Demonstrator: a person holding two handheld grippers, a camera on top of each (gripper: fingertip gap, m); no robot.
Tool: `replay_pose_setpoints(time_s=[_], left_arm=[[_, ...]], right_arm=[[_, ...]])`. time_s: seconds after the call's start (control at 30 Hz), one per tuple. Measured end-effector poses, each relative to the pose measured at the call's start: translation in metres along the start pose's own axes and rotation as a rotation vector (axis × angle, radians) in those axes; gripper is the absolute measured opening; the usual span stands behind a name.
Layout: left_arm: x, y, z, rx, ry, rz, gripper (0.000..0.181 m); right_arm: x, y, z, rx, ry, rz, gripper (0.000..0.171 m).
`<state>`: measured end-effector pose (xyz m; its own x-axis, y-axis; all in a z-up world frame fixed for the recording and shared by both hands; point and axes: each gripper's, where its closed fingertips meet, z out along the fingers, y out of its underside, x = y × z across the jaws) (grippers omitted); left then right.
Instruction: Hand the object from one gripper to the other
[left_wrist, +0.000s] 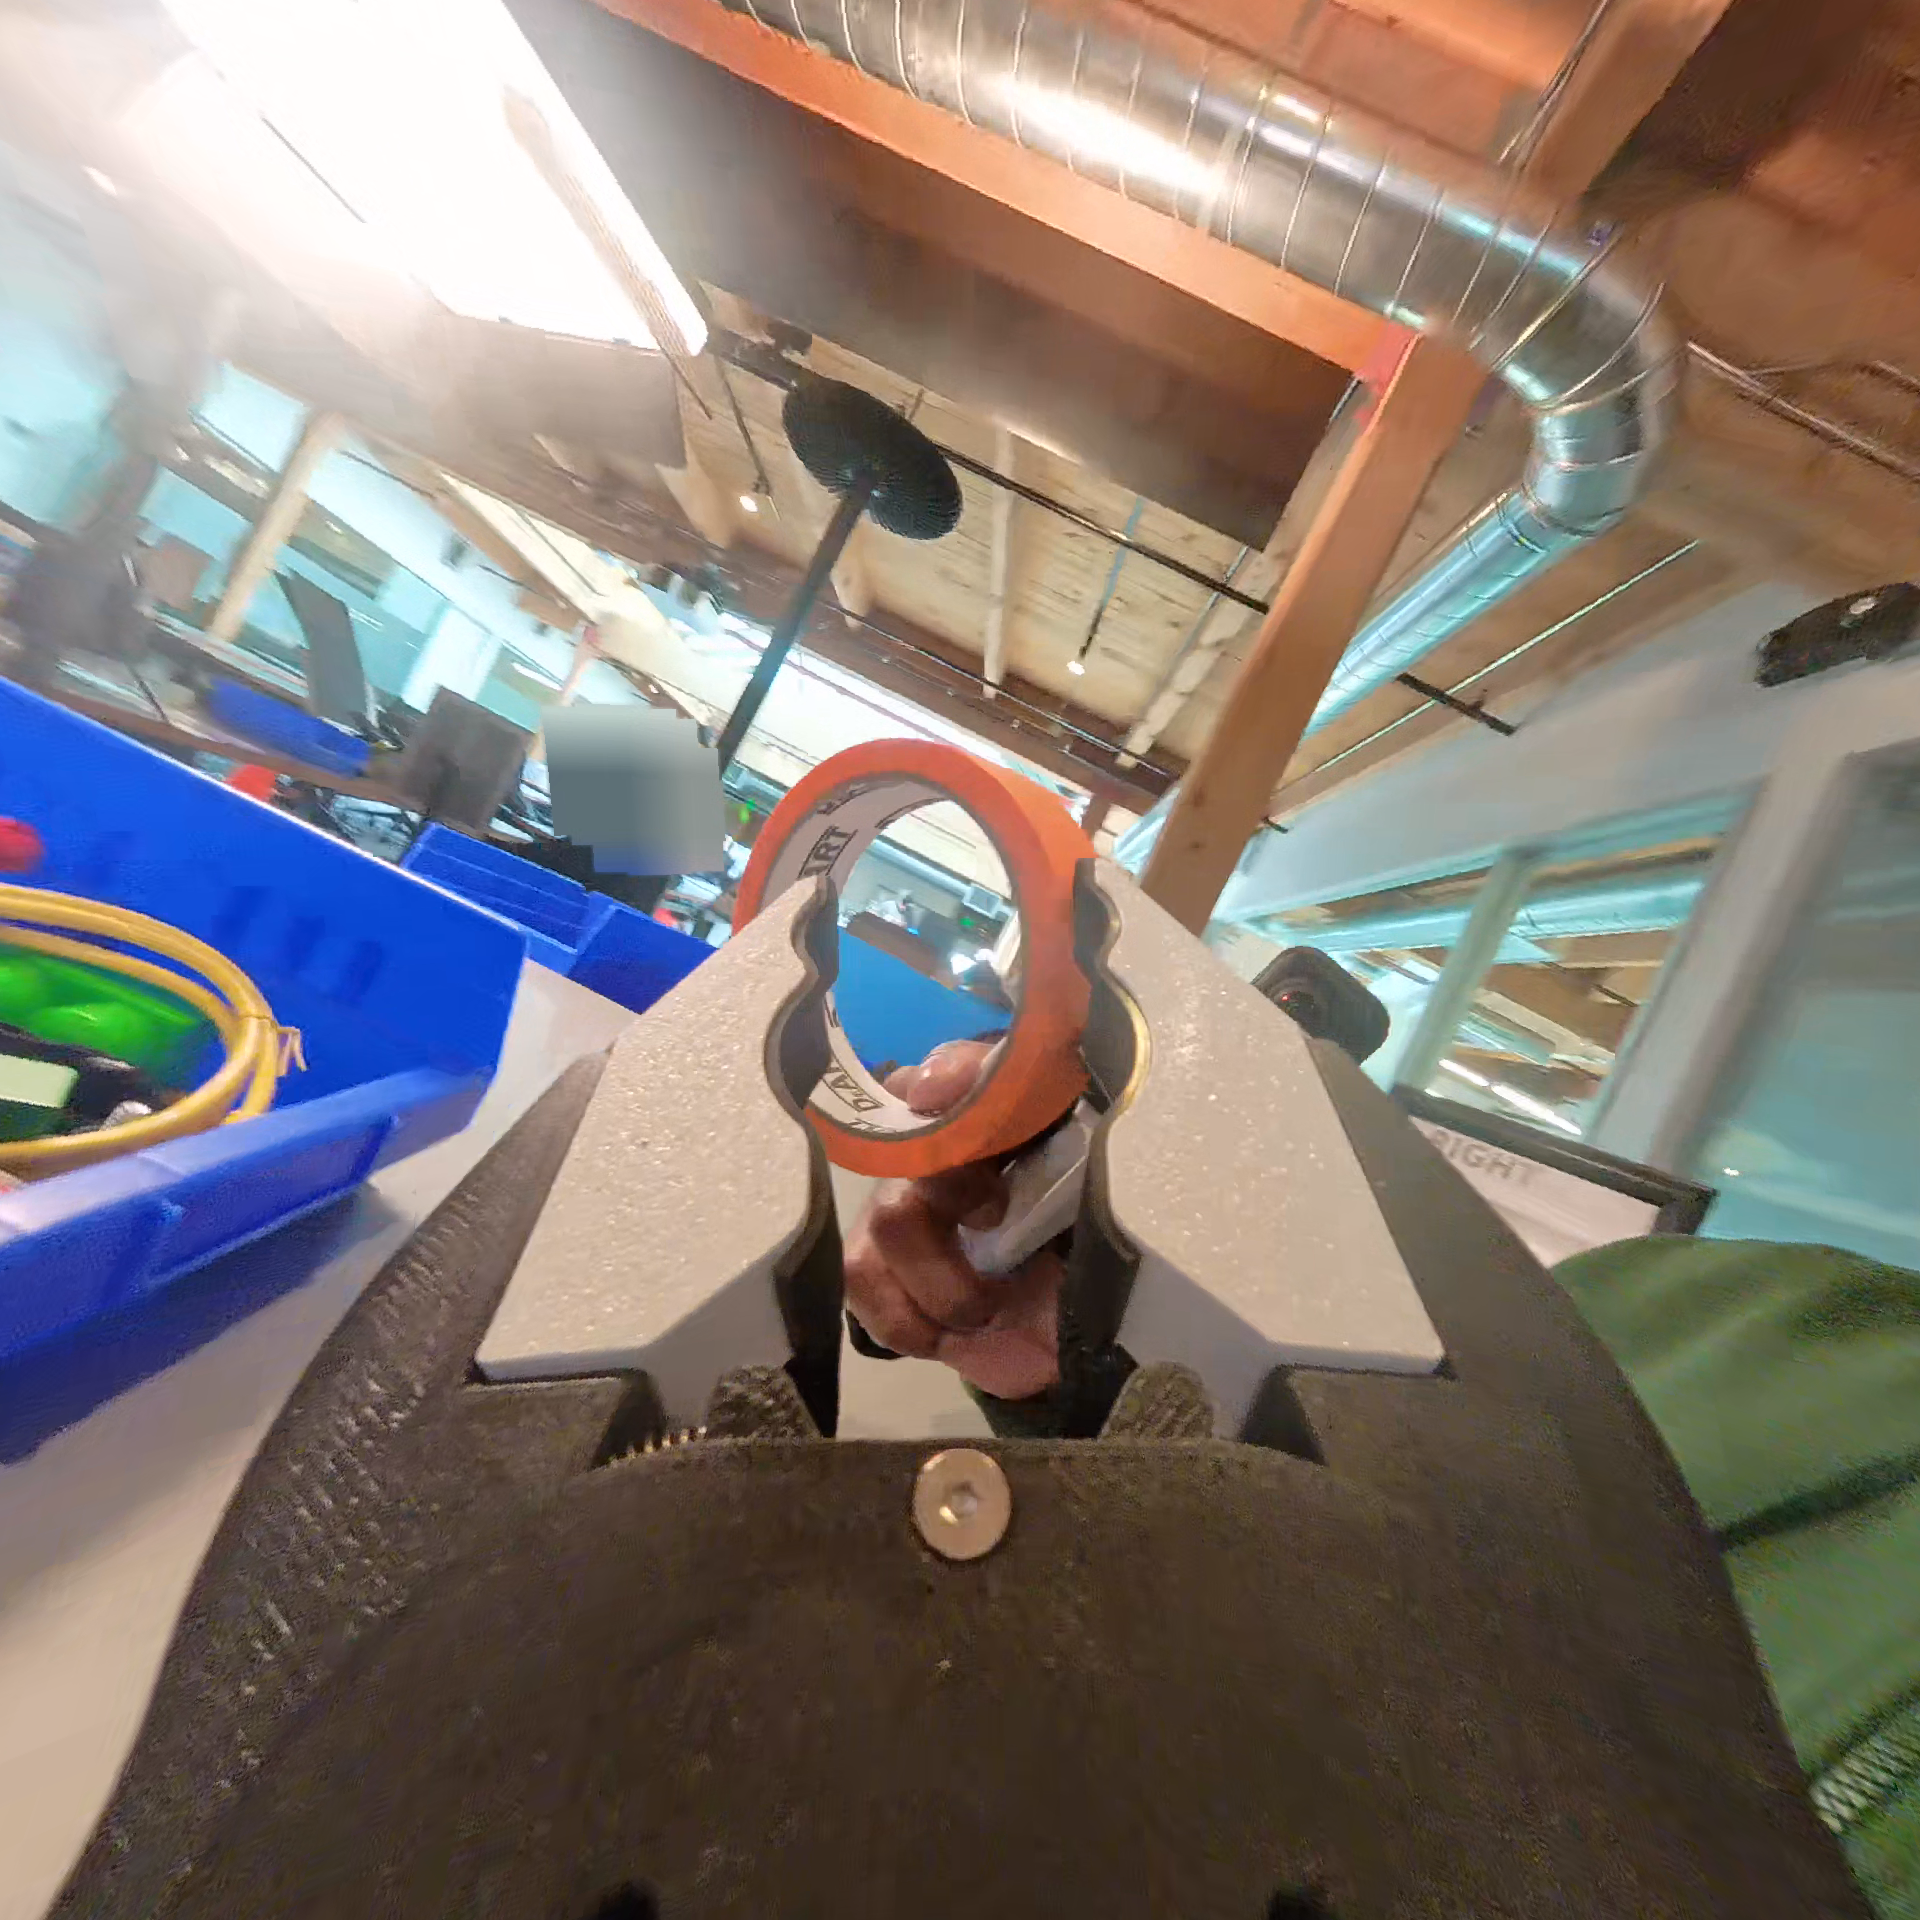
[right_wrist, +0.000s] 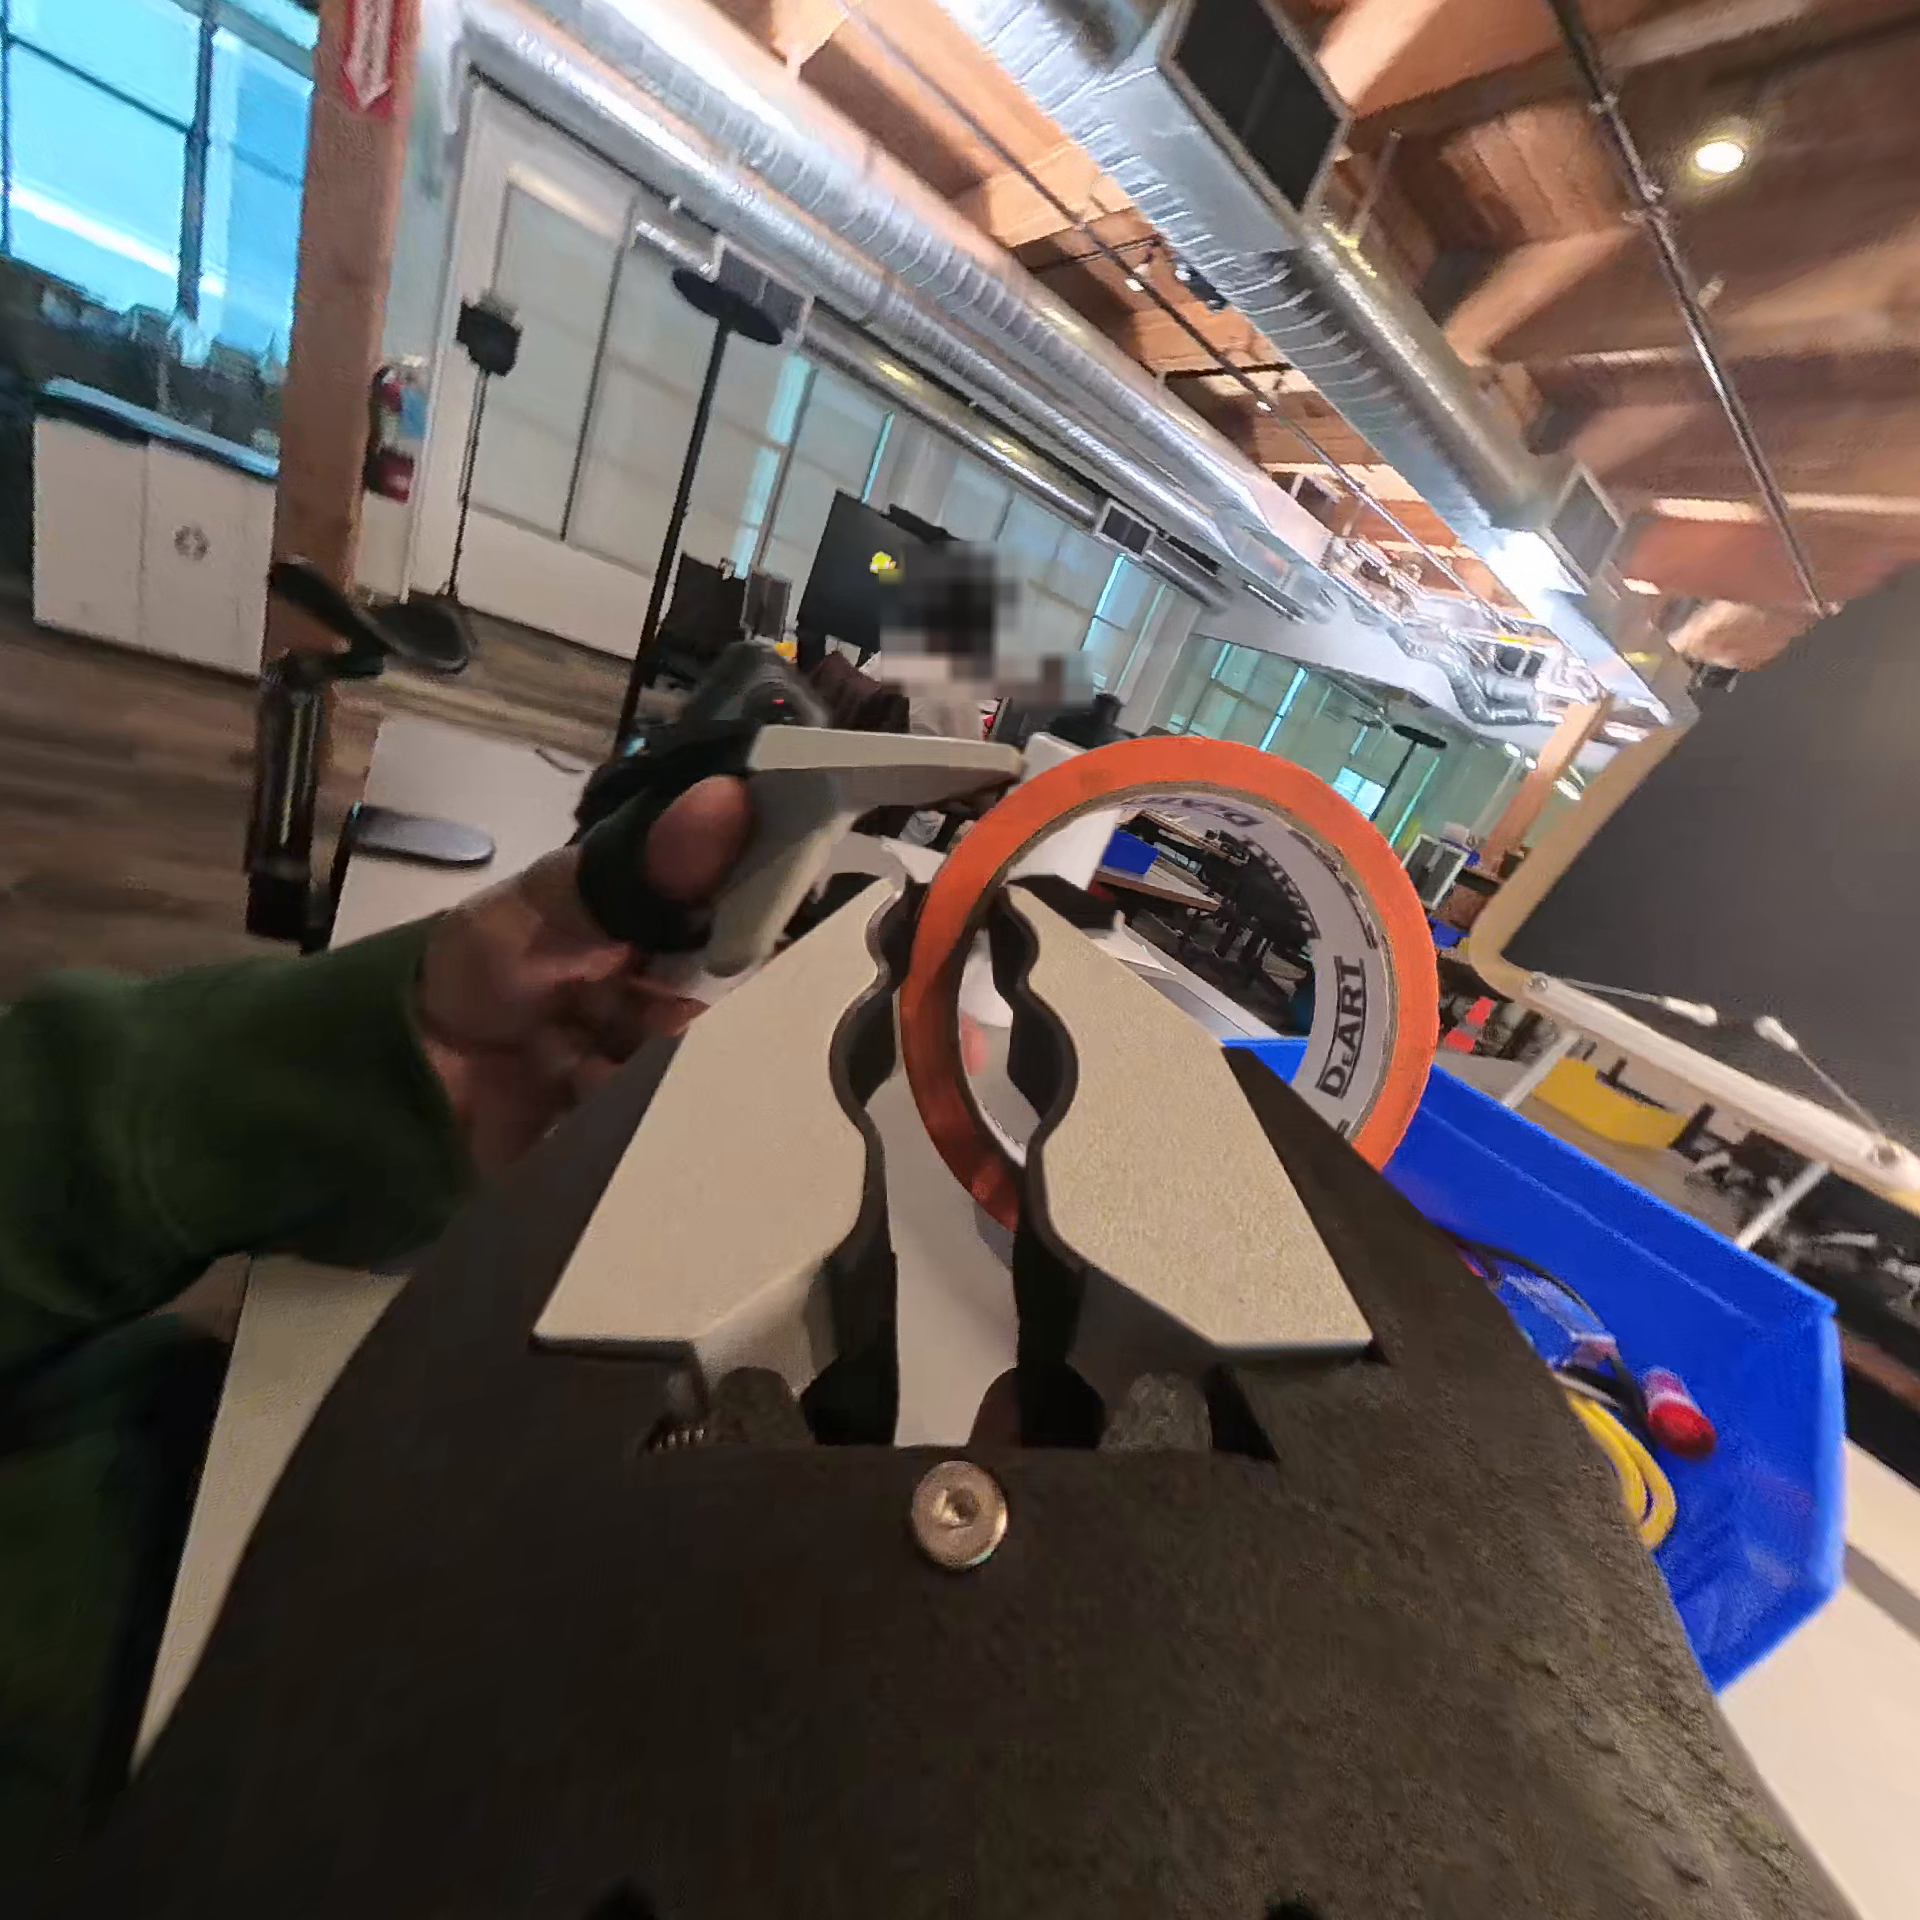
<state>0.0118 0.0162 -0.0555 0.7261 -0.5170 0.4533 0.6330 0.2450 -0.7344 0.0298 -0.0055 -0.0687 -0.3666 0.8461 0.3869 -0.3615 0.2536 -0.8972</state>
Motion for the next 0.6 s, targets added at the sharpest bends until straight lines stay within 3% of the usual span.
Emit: replay_pose_setpoints(time_s=[0.03,0.13,0.47,0.6], left_arm=[[0.002,0.002,0.000,-0.009,0.017,-0.004,0.044],[0.013,-0.002,-0.004,0.019,0.056,0.075,0.018],[0.016,-0.001,-0.008,0.027,0.079,0.044,0.026],[0.017,-0.004,-0.009,0.031,0.086,0.068,0.019]], right_arm=[[-0.002,0.001,0.001,-0.006,-0.006,-0.021,0.015],[-0.008,0.009,0.006,-0.053,-0.040,-0.036,0.015],[-0.023,0.011,0.010,-0.070,-0.103,-0.069,0.016],[-0.018,0.012,0.010,-0.073,-0.075,-0.066,0.018]])
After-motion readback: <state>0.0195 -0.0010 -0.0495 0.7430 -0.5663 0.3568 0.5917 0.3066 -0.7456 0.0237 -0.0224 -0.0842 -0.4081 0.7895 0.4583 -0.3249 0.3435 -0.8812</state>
